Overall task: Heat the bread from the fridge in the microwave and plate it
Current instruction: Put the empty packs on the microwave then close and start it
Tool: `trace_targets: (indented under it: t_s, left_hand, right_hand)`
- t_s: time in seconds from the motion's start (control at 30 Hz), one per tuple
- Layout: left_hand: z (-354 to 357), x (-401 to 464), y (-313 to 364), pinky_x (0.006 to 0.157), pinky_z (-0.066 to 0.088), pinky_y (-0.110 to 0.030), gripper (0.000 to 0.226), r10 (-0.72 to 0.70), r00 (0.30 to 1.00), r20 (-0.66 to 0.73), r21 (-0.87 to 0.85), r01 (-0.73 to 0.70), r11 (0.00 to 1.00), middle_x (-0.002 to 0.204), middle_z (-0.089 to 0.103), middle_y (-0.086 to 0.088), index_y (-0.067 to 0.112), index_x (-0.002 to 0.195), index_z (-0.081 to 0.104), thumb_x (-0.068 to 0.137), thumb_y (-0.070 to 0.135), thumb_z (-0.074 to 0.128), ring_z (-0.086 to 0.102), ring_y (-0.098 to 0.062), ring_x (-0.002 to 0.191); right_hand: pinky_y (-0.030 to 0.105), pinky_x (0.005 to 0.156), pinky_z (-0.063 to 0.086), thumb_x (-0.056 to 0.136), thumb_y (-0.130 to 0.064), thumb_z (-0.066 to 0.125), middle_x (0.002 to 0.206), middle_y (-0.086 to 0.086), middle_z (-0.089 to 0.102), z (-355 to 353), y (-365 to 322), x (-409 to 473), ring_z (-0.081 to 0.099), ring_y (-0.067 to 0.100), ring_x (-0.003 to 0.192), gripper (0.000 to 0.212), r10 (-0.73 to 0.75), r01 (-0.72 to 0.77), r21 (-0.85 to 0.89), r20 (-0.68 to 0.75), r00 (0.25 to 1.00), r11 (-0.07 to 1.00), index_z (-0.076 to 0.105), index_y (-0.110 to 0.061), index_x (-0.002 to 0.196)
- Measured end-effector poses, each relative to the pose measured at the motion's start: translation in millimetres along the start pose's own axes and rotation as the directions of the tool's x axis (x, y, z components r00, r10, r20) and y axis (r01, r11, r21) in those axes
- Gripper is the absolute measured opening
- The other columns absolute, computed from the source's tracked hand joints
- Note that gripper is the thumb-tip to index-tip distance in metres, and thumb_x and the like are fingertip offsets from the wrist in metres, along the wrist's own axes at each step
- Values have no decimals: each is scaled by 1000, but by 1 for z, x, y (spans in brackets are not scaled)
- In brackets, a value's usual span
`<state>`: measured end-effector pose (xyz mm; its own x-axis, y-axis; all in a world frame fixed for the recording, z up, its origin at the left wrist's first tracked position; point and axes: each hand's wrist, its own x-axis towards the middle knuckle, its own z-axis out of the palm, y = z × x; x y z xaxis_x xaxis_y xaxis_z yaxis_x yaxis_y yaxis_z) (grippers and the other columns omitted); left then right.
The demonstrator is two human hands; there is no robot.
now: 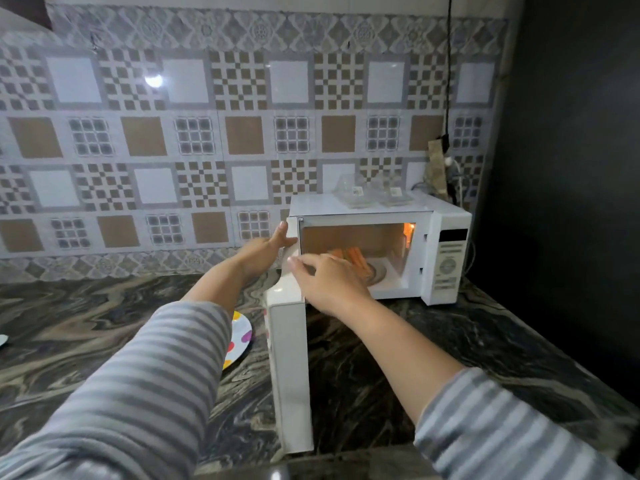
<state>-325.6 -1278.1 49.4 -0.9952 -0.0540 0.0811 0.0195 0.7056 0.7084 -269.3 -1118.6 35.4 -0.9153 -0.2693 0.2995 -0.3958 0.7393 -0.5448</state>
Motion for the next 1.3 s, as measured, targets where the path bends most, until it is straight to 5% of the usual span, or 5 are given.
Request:
trace_targets:
  t_s: [0.2,0.47,0.77,1.1,1.3]
  left_hand:
    - [33,0,12,109,27,-37,72,100,991,-92,49,-96,994,145,47,-4,30,140,48,92,68,11,40,-25,135]
    - [88,23,35,116,0,-58,55,226,969,-97,365,-177,914,161,6,10,50,146,21,94,65,11,-3,-14,149]
    - [142,82,69,110,-12,-62,59,267,944,-193,583,-109,805,162,-1,5,44,149,12,94,65,13,-14,-19,148]
    - [194,154,77,106,-16,-66,64,252,871,-422,643,92,760,161,-12,3,40,151,2,93,65,12,-24,-24,145]
    - [188,173,82,117,-4,-57,67,294,845,-446,718,142,682,162,5,3,34,152,6,93,64,14,-4,-22,149]
  right_hand:
    - [50,102,37,92,-65,24,116,-4,66,-32,18,7,54,30,117,52,84,-84,-126,0,996,988,67,-38,96]
    - [62,112,-8,91,-68,28,161,2,8,-83,80,21,-3,32,148,55,251,-162,-436,155,955,885,20,-53,144]
    - [67,108,-13,79,-83,26,161,10,-5,-106,198,83,-13,38,145,83,316,-365,-543,-185,930,756,3,-45,149]
    - [66,107,-14,76,-86,26,162,0,-1,-120,281,192,-13,25,147,93,93,-126,-534,-89,992,836,6,-35,152]
    - [65,110,-12,77,-85,23,161,-4,11,-123,300,224,-1,20,149,96,-27,2,-554,-37,999,832,18,-26,152]
